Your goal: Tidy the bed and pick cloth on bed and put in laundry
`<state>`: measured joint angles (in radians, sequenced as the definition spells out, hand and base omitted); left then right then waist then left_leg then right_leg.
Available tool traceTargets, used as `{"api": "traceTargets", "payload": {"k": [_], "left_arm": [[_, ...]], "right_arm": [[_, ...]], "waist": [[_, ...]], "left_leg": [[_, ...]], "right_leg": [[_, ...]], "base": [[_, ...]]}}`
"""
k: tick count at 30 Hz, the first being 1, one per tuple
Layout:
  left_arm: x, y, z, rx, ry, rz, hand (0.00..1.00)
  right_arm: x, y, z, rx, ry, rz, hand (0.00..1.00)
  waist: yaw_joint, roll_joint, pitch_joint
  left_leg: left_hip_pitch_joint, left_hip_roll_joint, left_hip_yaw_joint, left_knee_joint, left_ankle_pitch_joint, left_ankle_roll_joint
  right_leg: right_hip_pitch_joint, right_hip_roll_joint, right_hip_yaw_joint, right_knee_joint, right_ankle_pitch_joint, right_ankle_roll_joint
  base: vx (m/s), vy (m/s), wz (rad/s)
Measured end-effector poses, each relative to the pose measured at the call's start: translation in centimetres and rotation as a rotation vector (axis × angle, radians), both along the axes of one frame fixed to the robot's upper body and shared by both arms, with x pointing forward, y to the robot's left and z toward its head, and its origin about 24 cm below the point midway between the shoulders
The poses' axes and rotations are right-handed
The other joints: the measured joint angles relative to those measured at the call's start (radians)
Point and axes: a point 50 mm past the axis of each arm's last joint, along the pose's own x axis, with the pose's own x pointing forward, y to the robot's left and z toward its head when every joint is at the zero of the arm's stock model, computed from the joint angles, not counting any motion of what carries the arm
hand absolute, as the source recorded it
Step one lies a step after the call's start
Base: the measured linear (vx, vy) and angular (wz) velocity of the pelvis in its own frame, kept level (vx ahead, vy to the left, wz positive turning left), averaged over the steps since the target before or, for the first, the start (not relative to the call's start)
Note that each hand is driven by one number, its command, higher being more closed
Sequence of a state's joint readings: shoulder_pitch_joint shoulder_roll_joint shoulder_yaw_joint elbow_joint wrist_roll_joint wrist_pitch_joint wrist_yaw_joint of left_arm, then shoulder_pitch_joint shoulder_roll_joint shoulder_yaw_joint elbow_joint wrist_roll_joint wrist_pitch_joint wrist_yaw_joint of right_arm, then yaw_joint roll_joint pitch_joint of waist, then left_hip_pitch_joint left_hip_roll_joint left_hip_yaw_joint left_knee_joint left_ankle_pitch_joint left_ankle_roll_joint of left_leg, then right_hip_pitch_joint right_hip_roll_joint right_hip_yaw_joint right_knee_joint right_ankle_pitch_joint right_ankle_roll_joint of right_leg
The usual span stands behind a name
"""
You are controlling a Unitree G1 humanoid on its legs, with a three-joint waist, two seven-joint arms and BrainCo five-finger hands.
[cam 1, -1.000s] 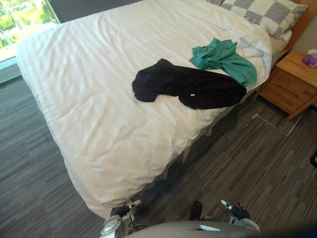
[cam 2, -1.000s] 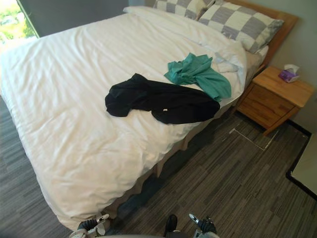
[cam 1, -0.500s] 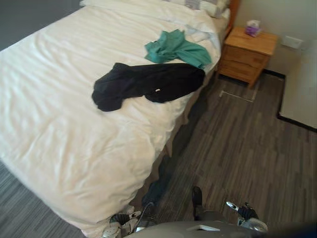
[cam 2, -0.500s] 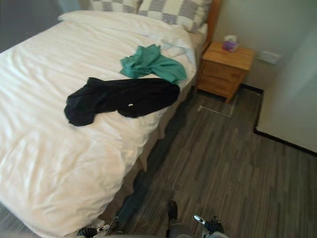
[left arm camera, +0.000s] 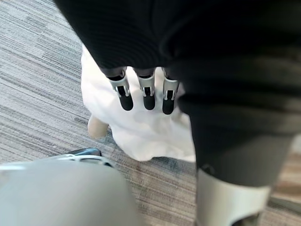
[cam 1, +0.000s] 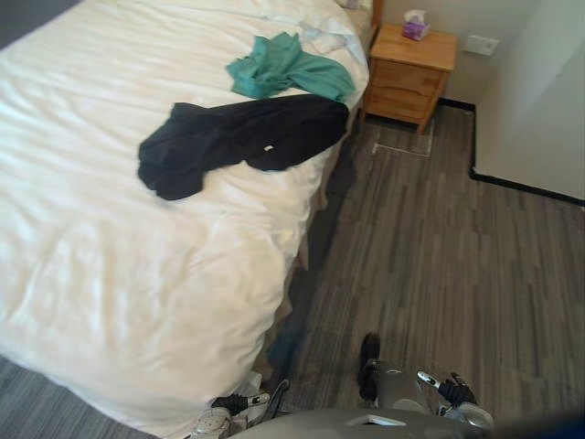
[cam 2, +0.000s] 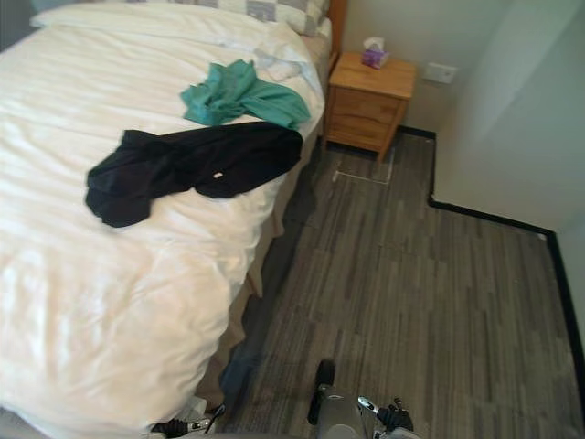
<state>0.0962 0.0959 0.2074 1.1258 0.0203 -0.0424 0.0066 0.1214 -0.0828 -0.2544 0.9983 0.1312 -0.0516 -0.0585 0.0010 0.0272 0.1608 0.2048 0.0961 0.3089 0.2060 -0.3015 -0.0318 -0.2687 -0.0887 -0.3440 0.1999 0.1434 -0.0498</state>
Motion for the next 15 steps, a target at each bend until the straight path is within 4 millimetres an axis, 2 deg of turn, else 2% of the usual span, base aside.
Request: {"api": "traceTargets", "payload": {"k": [1, 2, 3, 4, 5, 6, 8, 10, 12, 14, 15], "left_arm": [[-0.1, 0.5, 0.1, 0.011, 0.003, 0.004, 0.00], [-0.2, -0.1, -0.1, -0.005, 0.007, 0.004, 0.00], [-0.2, -0.6, -0.1, -0.018, 0.004, 0.005, 0.00], [0.3, -0.1, 0.1, -0.005, -0.010, 0.007, 0.00], [-0.2, 0.2, 0.0, 0.004, 0.004, 0.004, 0.00], [-0.4, 0.2, 0.0, 0.004, 0.012, 0.010, 0.00], [-0.5, -0.1, -0.1, -0.005, 0.019, 0.049, 0.00], [-0.8, 0.0, -0.1, 0.002, 0.026, 0.065, 0.00], [-1.1, 0.2, -0.2, 0.004, 0.029, 0.095, 0.00], [-1.1, 0.3, -0.2, 0.006, 0.029, 0.104, 0.00], [-1.0, -0.7, -0.4, -0.030, 0.031, 0.126, 0.00]], "right_arm": [[0.6, 0.6, 0.0, 0.012, -0.007, 0.005, 0.00], [1.0, 0.0, 0.2, -0.001, -0.021, -0.002, 0.00], [1.5, -0.5, 0.5, -0.017, -0.039, -0.006, 0.00], [1.7, -0.2, 0.4, -0.007, -0.034, -0.011, 0.00], [1.6, 0.4, 0.2, 0.006, -0.029, 0.000, 0.00], [1.7, 0.6, 0.2, 0.006, -0.030, 0.010, 0.00], [2.0, 0.9, 0.3, 0.007, -0.037, 0.025, 0.00], [1.9, 1.0, 0.2, 0.005, -0.026, 0.042, 0.00], [1.7, 1.1, 0.0, 0.006, -0.013, 0.051, 0.00], [1.6, 1.2, 0.0, 0.005, -0.003, 0.051, 0.00], [1.8, 0.9, -0.2, -0.025, 0.041, 0.092, 0.00]], "waist": [[0.019, -0.041, -0.011], [0.021, -0.002, -0.015], [0.018, 0.017, -0.012], [0.015, -0.009, -0.004], [0.011, -0.021, -0.011], [0.017, -0.027, -0.016], [0.018, -0.003, -0.016], [0.018, -0.004, -0.017], [0.017, -0.014, -0.025], [0.020, -0.018, -0.026], [0.012, 0.032, -0.038]], "left_leg": [[-0.053, -0.030, -0.009, -0.004, -0.014, 0.042], [-0.054, -0.010, -0.008, -0.143, 0.084, 0.050], [-0.046, 0.009, -0.002, -0.166, 0.068, 0.003], [-0.030, -0.010, 0.025, -0.174, 0.073, -0.001], [-0.027, -0.016, 0.034, -0.163, 0.073, -0.006], [-0.027, -0.016, 0.043, -0.152, 0.073, -0.011], [-0.031, 0.016, 0.060, -0.104, 0.076, -0.020], [-0.033, 0.028, 0.076, -0.071, 0.087, -0.025], [-0.048, 0.024, 0.096, -0.060, 0.117, -0.026], [-0.048, 0.024, 0.107, -0.065, 0.121, -0.028], [0.004, 0.011, 0.117, -0.049, 0.103, -0.052]], "right_leg": [[0.018, 0.007, 0.088, -0.145, 0.137, 0.027], [0.019, 0.016, 0.073, -0.116, 0.054, 0.014], [-0.012, 0.007, 0.031, 0.046, -0.107, -0.012], [-0.031, -0.043, 0.017, 0.207, -0.240, 0.023], [0.000, -0.060, 0.014, 0.205, -0.286, 0.051], [0.015, -0.040, 0.025, 0.167, -0.288, 0.050], [0.075, 0.021, 0.054, 0.059, -0.232, 0.037], [0.109, 0.047, 0.082, -0.020, -0.195, 0.032], [0.147, 0.064, 0.108, -0.149, -0.135, 0.043], [0.206, 0.086, 0.125, -0.307, -0.050, 0.042], [0.223, 0.070, 0.121, -0.307, -0.033, 0.051]], "base": [[-0.07, -0.004, -0.81], [-0.08, -0.019, -0.73], [-0.01, -0.066, -0.46], [0.04, -0.118, -0.31], [0.06, -0.123, -0.41], [0.04, -0.120, -0.33], [0.03, -0.108, -0.49], [-0.01, -0.091, -0.53], [-0.02, -0.061, -0.41], [-0.02, -0.014, -0.28], [-0.03, 0.021, -0.11]]}}
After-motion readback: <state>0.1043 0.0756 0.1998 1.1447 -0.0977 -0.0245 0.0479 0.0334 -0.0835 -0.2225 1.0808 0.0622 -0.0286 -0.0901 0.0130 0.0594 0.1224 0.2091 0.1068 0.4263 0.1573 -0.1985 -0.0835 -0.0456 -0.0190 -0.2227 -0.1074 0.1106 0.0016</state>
